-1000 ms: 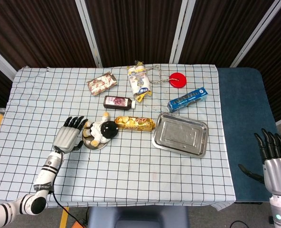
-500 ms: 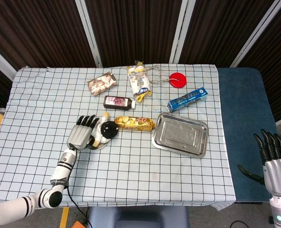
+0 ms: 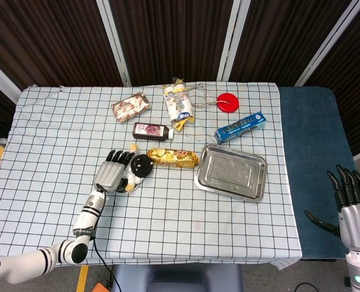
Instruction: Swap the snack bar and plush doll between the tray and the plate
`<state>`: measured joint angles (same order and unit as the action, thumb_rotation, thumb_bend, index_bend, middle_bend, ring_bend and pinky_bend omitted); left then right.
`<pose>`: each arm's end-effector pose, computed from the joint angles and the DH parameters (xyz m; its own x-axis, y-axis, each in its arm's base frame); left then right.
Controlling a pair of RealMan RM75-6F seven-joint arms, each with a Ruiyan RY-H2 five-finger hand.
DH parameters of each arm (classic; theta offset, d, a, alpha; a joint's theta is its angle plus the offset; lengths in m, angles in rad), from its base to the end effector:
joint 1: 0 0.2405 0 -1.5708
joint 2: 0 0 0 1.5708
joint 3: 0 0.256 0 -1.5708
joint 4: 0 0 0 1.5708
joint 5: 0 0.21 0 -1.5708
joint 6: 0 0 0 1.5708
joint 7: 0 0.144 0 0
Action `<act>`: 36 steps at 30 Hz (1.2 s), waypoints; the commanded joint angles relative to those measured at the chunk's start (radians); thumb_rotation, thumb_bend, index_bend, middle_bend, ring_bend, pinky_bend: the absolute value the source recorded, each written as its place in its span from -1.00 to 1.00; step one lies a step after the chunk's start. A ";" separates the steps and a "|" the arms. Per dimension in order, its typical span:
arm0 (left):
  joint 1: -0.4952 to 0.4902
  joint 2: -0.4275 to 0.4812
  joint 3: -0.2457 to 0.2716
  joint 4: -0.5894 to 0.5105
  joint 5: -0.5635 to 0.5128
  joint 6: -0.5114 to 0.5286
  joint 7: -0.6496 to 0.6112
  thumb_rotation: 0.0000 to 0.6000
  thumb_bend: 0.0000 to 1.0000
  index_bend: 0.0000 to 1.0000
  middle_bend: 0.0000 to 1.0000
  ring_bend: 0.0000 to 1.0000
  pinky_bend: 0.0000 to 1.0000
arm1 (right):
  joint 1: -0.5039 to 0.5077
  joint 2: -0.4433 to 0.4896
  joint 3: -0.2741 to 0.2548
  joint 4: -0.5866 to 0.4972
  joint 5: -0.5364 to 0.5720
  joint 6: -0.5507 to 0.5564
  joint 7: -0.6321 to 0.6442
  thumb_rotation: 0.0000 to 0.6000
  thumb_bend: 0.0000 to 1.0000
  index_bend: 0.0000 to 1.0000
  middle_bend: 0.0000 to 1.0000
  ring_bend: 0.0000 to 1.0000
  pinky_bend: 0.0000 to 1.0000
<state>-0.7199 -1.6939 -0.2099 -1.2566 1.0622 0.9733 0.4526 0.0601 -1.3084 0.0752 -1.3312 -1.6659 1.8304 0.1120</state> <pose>-0.1753 0.3607 -0.0385 0.5259 0.2063 0.8251 0.8406 -0.2741 -0.4672 -0.3064 -0.1697 0.1594 0.3184 0.3349 0.8868 -0.9061 -0.1676 0.3886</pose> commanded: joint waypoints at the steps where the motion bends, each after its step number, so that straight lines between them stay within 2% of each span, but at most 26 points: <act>1: 0.002 -0.033 0.016 0.051 0.055 0.042 -0.033 1.00 -0.19 -0.32 -0.03 -0.20 -0.36 | -0.001 0.000 0.001 0.001 -0.002 -0.001 0.003 1.00 -0.84 -1.00 -1.00 -1.00 -0.95; 8: 0.005 -0.057 0.026 0.097 0.089 0.061 -0.063 1.00 -0.12 0.21 0.50 0.28 0.21 | -0.002 -0.001 0.006 0.002 -0.004 -0.002 0.008 1.00 -0.84 -1.00 -1.00 -1.00 -0.95; 11: 0.018 -0.064 0.026 0.109 0.124 0.116 -0.078 1.00 -0.08 0.33 0.63 0.39 0.31 | -0.003 -0.002 0.009 0.004 -0.004 -0.002 0.009 1.00 -0.84 -1.00 -1.00 -1.00 -0.95; 14: 0.032 -0.049 0.022 0.085 0.157 0.174 -0.085 1.00 -0.06 0.39 0.68 0.44 0.34 | -0.003 -0.003 0.011 0.005 -0.005 -0.003 0.009 1.00 -0.84 -1.00 -1.00 -1.00 -0.95; 19: 0.072 0.036 0.028 -0.064 0.225 0.278 -0.078 1.00 -0.02 0.42 0.71 0.46 0.37 | -0.005 -0.005 0.014 0.004 -0.006 -0.003 0.008 1.00 -0.84 -1.00 -1.00 -1.00 -0.95; 24: 0.126 0.127 0.077 -0.260 0.290 0.342 -0.060 1.00 -0.02 0.43 0.72 0.47 0.37 | -0.010 -0.004 0.021 -0.001 -0.006 0.007 0.019 1.00 -0.84 -1.00 -1.00 -1.00 -0.95; 27: 0.154 0.152 0.116 -0.346 0.323 0.358 -0.047 1.00 -0.02 0.43 0.72 0.47 0.37 | -0.014 -0.001 0.025 -0.005 -0.006 0.016 0.031 1.00 -0.84 -1.00 -1.00 -1.00 -0.95; 31: 0.183 0.125 0.155 -0.373 0.355 0.379 -0.037 1.00 -0.02 0.43 0.73 0.47 0.37 | -0.018 0.002 0.027 -0.006 -0.010 0.025 0.046 1.00 -0.84 -1.00 -1.00 -1.00 -0.95; 36: 0.201 0.045 0.175 -0.335 0.343 0.359 -0.026 1.00 -0.02 0.43 0.73 0.47 0.37 | -0.021 0.007 0.021 -0.004 -0.025 0.032 0.062 1.00 -0.84 -1.00 -1.00 -1.00 -0.95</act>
<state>-0.5271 -1.6169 -0.0433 -1.6109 1.4099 1.3417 0.4172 0.0396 -1.3023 0.0968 -1.3354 -1.6896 1.8613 0.1726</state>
